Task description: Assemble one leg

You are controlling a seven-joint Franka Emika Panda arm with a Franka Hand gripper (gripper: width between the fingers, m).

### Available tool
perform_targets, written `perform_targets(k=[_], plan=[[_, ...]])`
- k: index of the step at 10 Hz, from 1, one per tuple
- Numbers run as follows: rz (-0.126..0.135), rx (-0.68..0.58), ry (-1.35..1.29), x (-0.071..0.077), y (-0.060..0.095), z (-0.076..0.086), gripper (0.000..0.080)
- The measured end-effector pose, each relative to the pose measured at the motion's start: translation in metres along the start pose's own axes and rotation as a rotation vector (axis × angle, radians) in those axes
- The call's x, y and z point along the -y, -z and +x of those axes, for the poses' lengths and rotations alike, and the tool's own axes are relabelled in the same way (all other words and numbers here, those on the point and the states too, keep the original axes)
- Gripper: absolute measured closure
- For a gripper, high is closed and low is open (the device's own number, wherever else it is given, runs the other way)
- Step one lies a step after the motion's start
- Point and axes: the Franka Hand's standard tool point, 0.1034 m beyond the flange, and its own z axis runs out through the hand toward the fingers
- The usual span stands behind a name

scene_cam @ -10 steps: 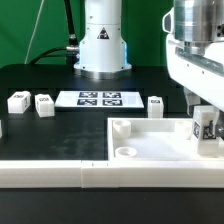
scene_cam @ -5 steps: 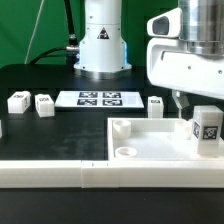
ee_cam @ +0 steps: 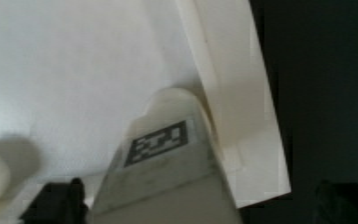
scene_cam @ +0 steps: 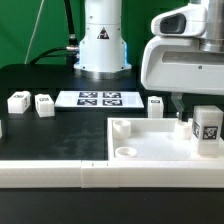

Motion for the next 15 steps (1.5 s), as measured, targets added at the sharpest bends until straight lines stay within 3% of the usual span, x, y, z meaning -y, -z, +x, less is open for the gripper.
perform_targets(k=[3, 5, 6, 7, 8, 9, 10, 12, 15], plan=[[-0.016, -0.004, 0.301, -0.005, 0.000, 0.002, 0.0151], [-0.016, -0.004, 0.338, -0.009, 0.000, 0.004, 0.0151], [-0.016, -0.004, 0.338, -0.009, 0.000, 0.004, 0.0238], [-0.017, -0.004, 0.338, -0.009, 0.000, 0.004, 0.0414], [-0.016, -0.005, 0.331, -0.009, 0.000, 0.004, 0.0414], [-0.016, -0.005, 0.309, -0.009, 0.000, 0.004, 0.0508], [-0.016, -0.005, 0.309, -0.009, 0.000, 0.004, 0.0508], [0.008, -0.010, 0.053, -0.010, -0.002, 0.005, 0.0508], [0.020, -0.007, -0.345, -0.012, -0.002, 0.005, 0.0508]])
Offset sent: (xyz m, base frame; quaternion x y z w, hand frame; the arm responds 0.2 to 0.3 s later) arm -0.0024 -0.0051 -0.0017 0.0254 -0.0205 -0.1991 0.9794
